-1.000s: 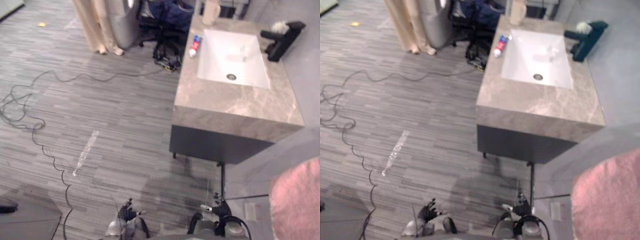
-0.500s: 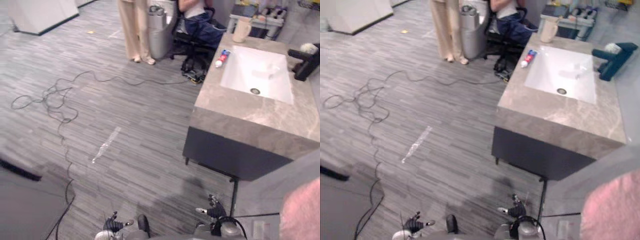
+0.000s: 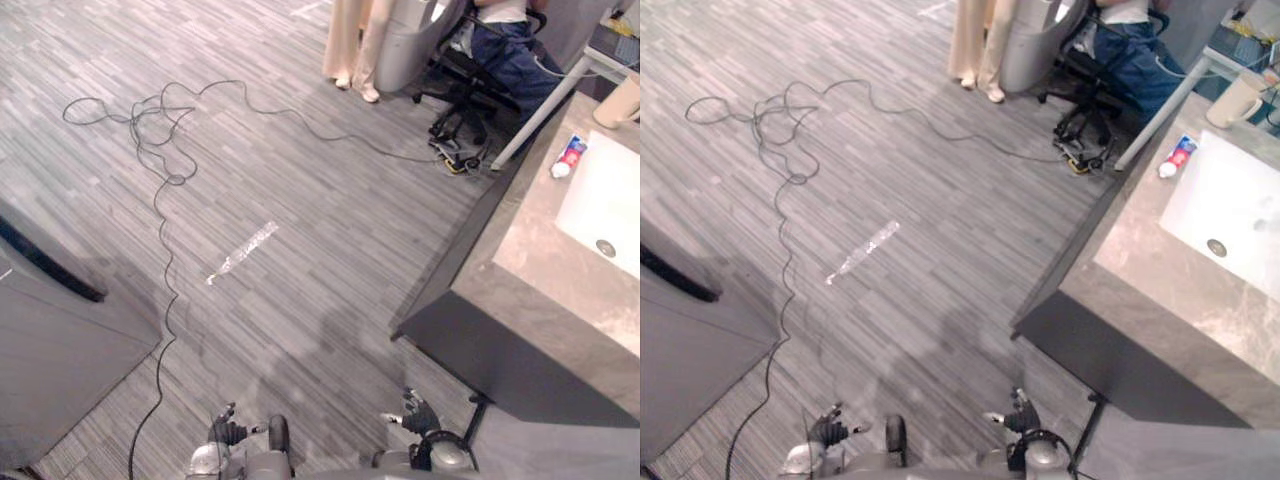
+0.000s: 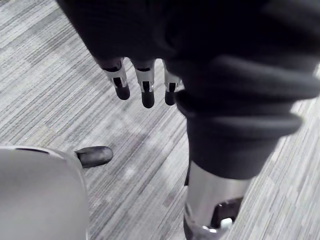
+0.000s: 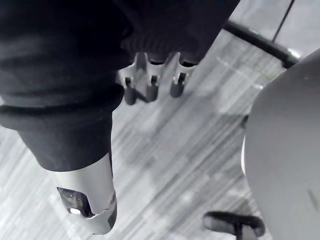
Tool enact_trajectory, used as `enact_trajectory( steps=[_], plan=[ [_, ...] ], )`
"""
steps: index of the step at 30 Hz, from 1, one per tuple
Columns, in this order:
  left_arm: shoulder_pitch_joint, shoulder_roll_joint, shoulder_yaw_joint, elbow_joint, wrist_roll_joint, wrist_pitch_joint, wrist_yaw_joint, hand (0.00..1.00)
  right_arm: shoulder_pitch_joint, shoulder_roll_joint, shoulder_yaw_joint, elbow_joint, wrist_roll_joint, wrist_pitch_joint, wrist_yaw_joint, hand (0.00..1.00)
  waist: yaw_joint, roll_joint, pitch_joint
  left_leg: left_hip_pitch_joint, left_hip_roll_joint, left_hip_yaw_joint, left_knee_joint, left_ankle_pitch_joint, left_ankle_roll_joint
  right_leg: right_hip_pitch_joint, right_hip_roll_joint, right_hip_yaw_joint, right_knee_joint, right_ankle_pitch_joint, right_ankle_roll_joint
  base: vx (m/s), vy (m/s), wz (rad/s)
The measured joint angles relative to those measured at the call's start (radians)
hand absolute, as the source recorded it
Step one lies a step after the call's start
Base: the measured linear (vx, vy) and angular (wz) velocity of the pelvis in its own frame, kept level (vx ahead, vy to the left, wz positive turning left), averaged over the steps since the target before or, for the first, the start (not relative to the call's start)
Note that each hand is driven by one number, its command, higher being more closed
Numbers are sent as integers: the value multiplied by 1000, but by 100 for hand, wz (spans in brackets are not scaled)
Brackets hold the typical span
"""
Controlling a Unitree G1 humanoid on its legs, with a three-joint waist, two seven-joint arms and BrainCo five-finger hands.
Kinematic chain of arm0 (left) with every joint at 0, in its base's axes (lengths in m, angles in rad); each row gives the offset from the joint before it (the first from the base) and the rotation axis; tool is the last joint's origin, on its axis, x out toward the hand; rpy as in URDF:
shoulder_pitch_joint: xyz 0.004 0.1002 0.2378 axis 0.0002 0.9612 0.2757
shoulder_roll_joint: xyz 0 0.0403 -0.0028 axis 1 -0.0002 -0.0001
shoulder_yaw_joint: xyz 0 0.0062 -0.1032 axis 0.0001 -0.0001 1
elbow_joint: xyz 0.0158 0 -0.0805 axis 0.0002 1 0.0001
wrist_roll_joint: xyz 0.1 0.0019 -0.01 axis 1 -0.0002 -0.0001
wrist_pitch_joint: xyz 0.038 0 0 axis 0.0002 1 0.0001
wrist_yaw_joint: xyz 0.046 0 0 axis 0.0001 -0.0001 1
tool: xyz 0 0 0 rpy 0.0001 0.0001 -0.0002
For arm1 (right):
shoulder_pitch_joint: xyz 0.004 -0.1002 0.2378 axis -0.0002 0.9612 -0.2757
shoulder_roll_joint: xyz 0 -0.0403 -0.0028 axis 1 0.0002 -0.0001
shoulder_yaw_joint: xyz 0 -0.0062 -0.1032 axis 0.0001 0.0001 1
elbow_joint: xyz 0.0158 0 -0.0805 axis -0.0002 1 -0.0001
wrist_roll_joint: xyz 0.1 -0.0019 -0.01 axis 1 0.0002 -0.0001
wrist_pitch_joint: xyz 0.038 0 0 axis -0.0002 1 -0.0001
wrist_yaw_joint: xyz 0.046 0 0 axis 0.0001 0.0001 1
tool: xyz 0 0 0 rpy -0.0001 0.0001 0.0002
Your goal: Organize washtable
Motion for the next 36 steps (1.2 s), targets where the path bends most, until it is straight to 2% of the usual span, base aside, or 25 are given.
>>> enact_trajectory(
  steps=[3, 4, 5, 6, 8, 10, 12, 13, 14, 15, 16, 17, 19, 21, 23, 24, 27, 28, 29, 30, 31, 33, 34, 35, 36],
  plan=[
    [0, -4, 8, -1, -1, -2, 0, 0, 20, -4, -10, -3, 9, -8, 0, 0, -11, -2, -1, -40, -9, -54, 155, -81, -25, 0, 2, -49, 29, -45, -50, 144, -123, 62],
    [0, -4, 10, -1, -2, -4, 0, 0, 22, -5, -12, -3, 9, -10, 0, 0, -7, -6, -1, -67, -12, -57, 215, -104, -27, 0, 3, -51, 18, -38, -57, 71, -194, 72],
    [-3, -6, 27, -5, -14, -9, -1, 0, 21, -10, -23, 0, 14, -15, 0, 0, -5, -15, -2, -125, -9, -57, 337, -137, -37, 23, 4, -63, 12, -78, -54, 46, -175, 57],
    [-9, -20, 41, -5, -15, -9, 0, 0, 17, -15, -24, 0, 17, -16, 0, 0, 0, 2, 10, -146, 7, -57, 385, -143, -42, 35, 12, -79, 10, -76, -57, 38, -197, 67],
    [-8, -34, 67, -11, -45, -18, 1, 0, 0, -30, -43, -1, 26, -17, -4, 0, -1, 22, 45, -199, 33, 10, 454, -189, -103, 116, 22, -111, -41, -73, -70, 16, -156, 51],
    [-5, -44, 85, -12, -84, -23, 5, 0, -3, -55, -45, 5, 26, -17, -5, 0, 4, 42, 52, -250, 32, 5, 420, -185, -106, 143, 26, -112, -70, -84, -87, 31, -40, 23],
    [-4, -43, 118, -15, -108, -30, 5, 0, -21, -66, -47, 12, 27, -13, -6, 0, 12, 58, 63, -343, 24, -48, 320, -127, -102, 133, 37, -106, -85, -106, -102, 59, 67, -4],
    [5, -43, 134, -13, -130, -29, 12, 0, -20, -74, -48, 26, 26, -13, -8, 0, 34, 71, 67, -371, 35, -86, 204, -67, -137, 129, 56, -81, -99, -112, -91, 158, 177, -75],
    [32, -46, 162, -5, -132, -22, 23, 0, -28, -75, -47, 63, 23, -6, -9, 0, 62, 69, 68, -380, 47, -103, 211, 30, -118, 127, 61, -28, -104, -121, -82, 231, 228, -101],
    [53, -46, 178, 2, -133, -18, 26, 0, -30, -67, -45, 74, 22, -1, -10, 0, 76, 56, 63, -382, 38, -101, 243, 54, -100, 125, 46, -1, -103, -133, -85, 230, 209, -117],
    [84, -50, 208, 9, -144, -13, 27, 0, -29, -52, -43, 81, 20, 1, -10, 0, 91, 22, 59, -395, 14, -87, 316, 34, -76, 124, 18, 37, -99, -150, -99, 388, 221, -121],
    [124, -52, 264, 15, -170, -9, 29, 0, -23, -34, -42, 88, 9, 1, -9, 0, 103, -24, 55, -419, 10, -45, 446, -69, -42, 111, -16, 99, -29, -168, -138, 414, 215, -109],
    [123, -47, 281, 39, -170, -2, 30, 0, -14, -25, -44, 73, 10, -2, -5, 0, 96, -38, 49, -402, -8, -14, 503, -133, -21, 48, -50, 148, 149, -146, -116, 401, 229, -48],
    [118, -49, 272, 30, -167, -1, 27, 0, -20, -25, -36, 50, 9, -3, 0, 0, 69, -41, 52, -275, -48, 19, 471, -203, 33, -78, -80, 207, 513, -4, -141, 559, 370, -20],
    [115, -47, 267, 23, -168, -1, 27, 0, -18, -17, -35, 45, 24, -6, 3, 0, 50, -28, 62, -158, -63, 18, 400, -219, 54, -144, -35, 216, 683, -26, -122, 448, 266, -24],
    [97, -41, 258, 23, -168, -1, 27, 0, -13, -17, -35, 32, 44, -19, 3, 0, 37, -25, 63, -47, -69, 16, 321, -227, 68, -200, 22, 168, 734, -95, -129, 431, 224, -7],
    [53, -35, 232, 21, -167, -3, 21, 0, -11, -18, -38, 6, 55, -26, 3, 0, 13, -25, 64, 80, -67, 21, 224, -235, 85, -289, 79, -31, 603, -152, -152, 446, 136, 1],
    [31, -41, 231, 21, -165, -2, 21, 0, -13, -19, -40, -3, 57, -33, 3, 0, 1, -23, 65, 133, -67, 28, 184, -240, 74, -323, 91, -149, 477, -146, -158, 511, 116, -13],
    [16, -50, 220, 20, -162, -2, 20, 0, -15, -20, -42, -3, 57, -40, 4, 0, -1, -19, 66, 178, -67, 44, 144, -250, 56, -350, 116, -249, 324, -101, -180, 655, 147, -21],
    [12, -54, 210, 20, -157, -1, 20, 0, -16, -20, -43, -4, 58, -41, 5, 0, -1, -18, 65, 204, -67, 51, 122, -255, 47, -361, 134, -285, 252, -69, -188, 726, 140, -28],
    [4, -62, 186, 17, -147, -1, 19, 0, -15, -17, -47, -13, 66, -41, 15, 0, -5, -15, 65, 254, -68, 58, 89, -270, 22, -382, 186, -311, 147, -12, -213, 645, 99, -20],
    [3, -81, 184, 6, -126, 1, 16, 0, 0, -2, -71, -38, 64, -36, 16, 0, -12, -14, 64, 321, -72, 65, 116, -306, -36, -374, 242, -309, 88, 54, -306, 739, 30, 0],
    [10, -90, 203, -18, -116, 1, 2, 0, 34, 9, -89, -73, 67, -34, 16, 0, -24, -22, 59, 327, -84, 66, 246, -340, -72, -326, 235, -316, 65, 134, -411, 939, 30, 20],
    [3, -115, 213, -22, -109, 3, 1, 0, 38, 10, -102, -109, 63, -33, 13, 0, -33, 19, 62, 259, -29, 84, 517, -345, -107, -276, 257, -316, 91, 130, -420, 642, 27, 18],
    [3, -124, 220, -26, -109, 4, -1, 0, 44, 5, -100, -125, 60, -32, 12, 0, -35, 39, 61, 196, 3, 89, 674, -297, -123, -250, 273, -300, 82, 104, -407, 759, 56, -32]
  ],
)
